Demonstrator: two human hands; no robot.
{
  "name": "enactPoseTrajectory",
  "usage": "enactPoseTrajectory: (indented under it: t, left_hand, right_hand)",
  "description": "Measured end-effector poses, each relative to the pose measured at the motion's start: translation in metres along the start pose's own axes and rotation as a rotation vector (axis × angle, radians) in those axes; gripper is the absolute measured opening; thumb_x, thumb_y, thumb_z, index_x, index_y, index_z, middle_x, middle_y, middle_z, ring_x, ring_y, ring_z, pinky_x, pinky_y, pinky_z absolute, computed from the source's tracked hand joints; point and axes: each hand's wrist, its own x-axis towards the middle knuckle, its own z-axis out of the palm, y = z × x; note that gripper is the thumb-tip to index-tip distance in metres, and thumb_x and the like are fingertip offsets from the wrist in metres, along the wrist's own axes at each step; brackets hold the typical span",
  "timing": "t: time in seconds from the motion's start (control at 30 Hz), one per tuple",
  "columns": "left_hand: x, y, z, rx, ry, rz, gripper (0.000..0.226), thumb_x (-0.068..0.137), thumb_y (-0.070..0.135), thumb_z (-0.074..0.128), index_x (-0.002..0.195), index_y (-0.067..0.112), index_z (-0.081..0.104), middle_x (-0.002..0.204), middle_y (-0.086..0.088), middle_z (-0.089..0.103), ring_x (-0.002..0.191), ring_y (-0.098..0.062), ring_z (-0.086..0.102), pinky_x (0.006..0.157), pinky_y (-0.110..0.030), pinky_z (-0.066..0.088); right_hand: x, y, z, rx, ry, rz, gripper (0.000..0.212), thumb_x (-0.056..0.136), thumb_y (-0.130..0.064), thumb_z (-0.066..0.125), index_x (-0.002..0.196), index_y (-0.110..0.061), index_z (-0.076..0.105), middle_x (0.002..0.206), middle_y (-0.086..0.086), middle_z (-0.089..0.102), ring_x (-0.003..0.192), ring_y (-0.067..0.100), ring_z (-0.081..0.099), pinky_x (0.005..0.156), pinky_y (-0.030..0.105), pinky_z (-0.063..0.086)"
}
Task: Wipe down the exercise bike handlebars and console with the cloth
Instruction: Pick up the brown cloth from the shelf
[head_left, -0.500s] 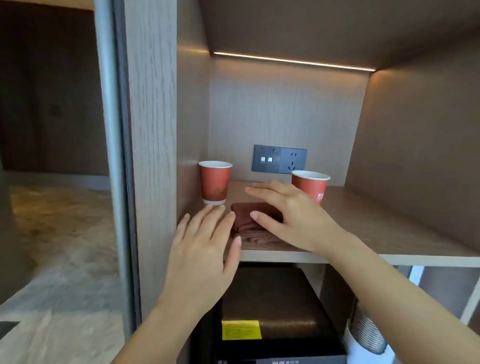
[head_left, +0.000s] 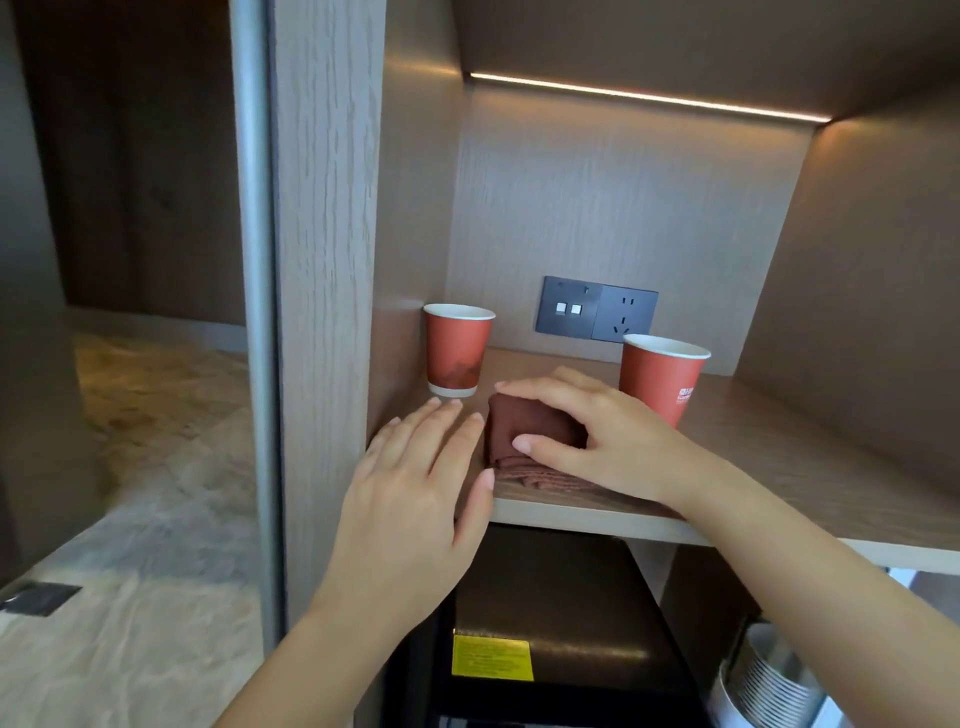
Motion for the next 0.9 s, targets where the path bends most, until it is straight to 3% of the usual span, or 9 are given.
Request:
enactPoseTrajectory:
  t: [0.23, 0.33, 0.43, 0.73, 0.9]
  left_hand:
    - [0.001, 0.002, 0.0, -0.001, -0.013, -0.013, 0.044, 0.088, 0.031, 0.041, 0.115, 0.006, 0.064, 0.119, -0.011, 0.062, 0.114, -0.026, 0.055, 0.099, -0.04, 0.037]
    - [0.002, 0.003, -0.001, -0.007, -0.016, -0.016, 0.044, 0.088, 0.031, 0.041, 0.116, 0.005, 0.063, 0.12, -0.011, 0.062, 0.115, -0.026, 0.055, 0.098, -0.041, 0.039]
    - [0.002, 0.004, -0.002, -0.011, -0.019, -0.019, 0.045, 0.088, 0.031, 0.041, 0.117, 0.005, 0.062, 0.12, -0.011, 0.062, 0.115, -0.026, 0.054, 0.098, -0.042, 0.039]
    - [-0.001, 0.006, -0.002, 0.003, -0.048, -0.037, 0.046, 0.087, 0.033, 0.04, 0.117, 0.006, 0.063, 0.12, -0.011, 0.062, 0.114, -0.026, 0.055, 0.099, -0.042, 0.034]
    - [-0.003, 0.009, -0.003, 0.0, -0.047, -0.041, 0.045, 0.088, 0.032, 0.04, 0.117, 0.006, 0.062, 0.12, -0.01, 0.062, 0.115, -0.026, 0.054, 0.1, -0.042, 0.034]
  right_hand:
    - [-0.009, -0.012, -0.002, -0.005, 0.201, -0.009, 0.058, 0.077, -0.039, 0.07, 0.129, -0.031, 0.046, 0.121, -0.007, 0.054, 0.113, 0.01, 0.049, 0.095, 0.036, 0.043]
    - [-0.011, -0.016, -0.01, -0.06, 0.184, 0.035, 0.065, 0.073, -0.044, 0.071, 0.131, -0.032, 0.044, 0.118, -0.006, 0.052, 0.109, 0.009, 0.048, 0.094, 0.028, 0.041]
    - [-0.011, -0.017, -0.016, -0.122, 0.161, 0.048, 0.058, 0.071, -0.047, 0.071, 0.123, -0.029, 0.052, 0.113, -0.007, 0.051, 0.104, 0.007, 0.048, 0.088, 0.022, 0.04]
    - [-0.02, -0.017, -0.019, -0.095, 0.092, 0.016, 0.049, 0.076, -0.051, 0.063, 0.118, -0.032, 0.048, 0.114, -0.012, 0.06, 0.098, 0.008, 0.057, 0.079, 0.025, 0.049]
    - [-0.023, -0.016, -0.023, -0.055, 0.045, -0.001, 0.05, 0.08, -0.053, 0.058, 0.125, -0.036, 0.043, 0.122, -0.016, 0.057, 0.105, 0.006, 0.055, 0.083, 0.023, 0.047]
